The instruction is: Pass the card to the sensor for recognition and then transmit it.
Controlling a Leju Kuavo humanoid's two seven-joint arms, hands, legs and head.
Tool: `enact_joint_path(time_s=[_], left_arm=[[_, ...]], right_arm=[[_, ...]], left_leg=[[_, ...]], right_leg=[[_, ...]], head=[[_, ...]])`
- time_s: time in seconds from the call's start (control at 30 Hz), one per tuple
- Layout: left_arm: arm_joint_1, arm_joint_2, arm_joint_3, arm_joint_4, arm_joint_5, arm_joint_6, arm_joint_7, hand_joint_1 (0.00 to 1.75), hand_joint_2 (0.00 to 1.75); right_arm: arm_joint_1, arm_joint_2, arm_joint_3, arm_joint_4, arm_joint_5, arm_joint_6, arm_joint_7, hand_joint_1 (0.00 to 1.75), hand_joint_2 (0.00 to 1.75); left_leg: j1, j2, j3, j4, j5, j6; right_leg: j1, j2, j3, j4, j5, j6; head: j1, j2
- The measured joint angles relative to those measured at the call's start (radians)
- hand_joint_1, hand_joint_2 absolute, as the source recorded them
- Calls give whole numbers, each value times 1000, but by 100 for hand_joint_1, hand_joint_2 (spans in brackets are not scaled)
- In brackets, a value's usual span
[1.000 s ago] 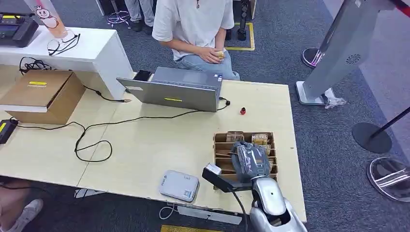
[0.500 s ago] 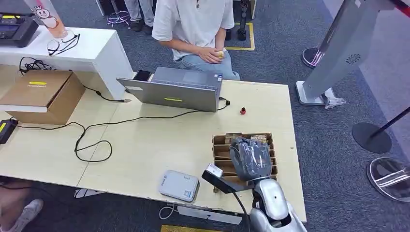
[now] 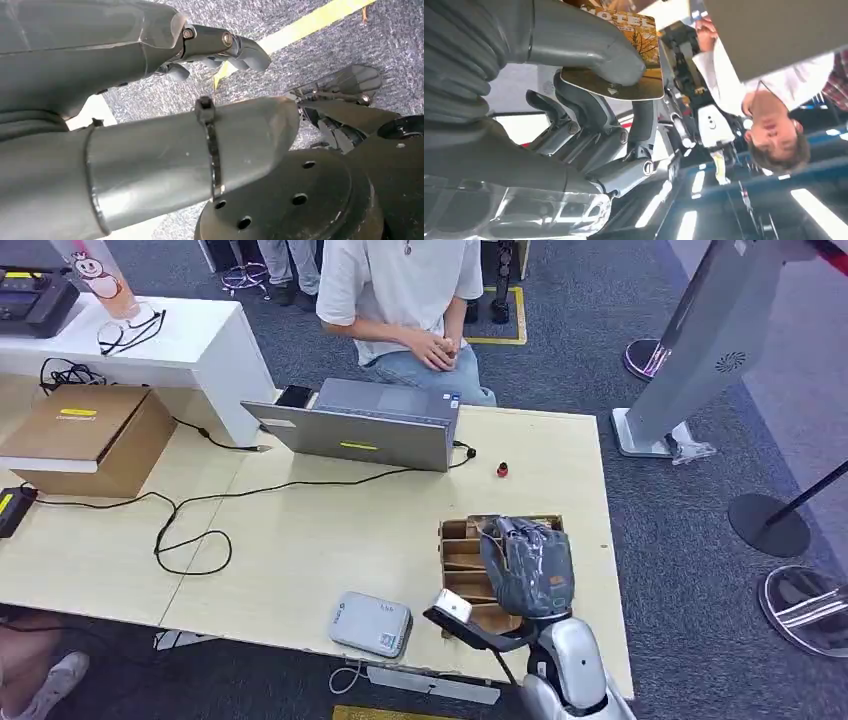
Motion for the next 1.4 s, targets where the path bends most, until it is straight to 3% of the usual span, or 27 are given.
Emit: enact_joint_path(time_s=[0.4, 1.4], left_arm=[[-15, 15, -4, 43, -18, 48, -8, 0, 0], [-27, 37, -24, 86, -18, 54, -7, 0, 0]], right_arm=[[18, -1, -9, -51, -58, -128, -102, 175, 175], [-74, 10, 15, -33, -143, -166, -152, 175, 175]], left_leg=[[0, 0, 0, 0, 0, 0], [0, 0, 0, 0, 0, 0]], right_leg=[[0, 0, 0, 0, 0, 0], [0, 0, 0, 0, 0, 0]], head=[[0, 0], [0, 0]])
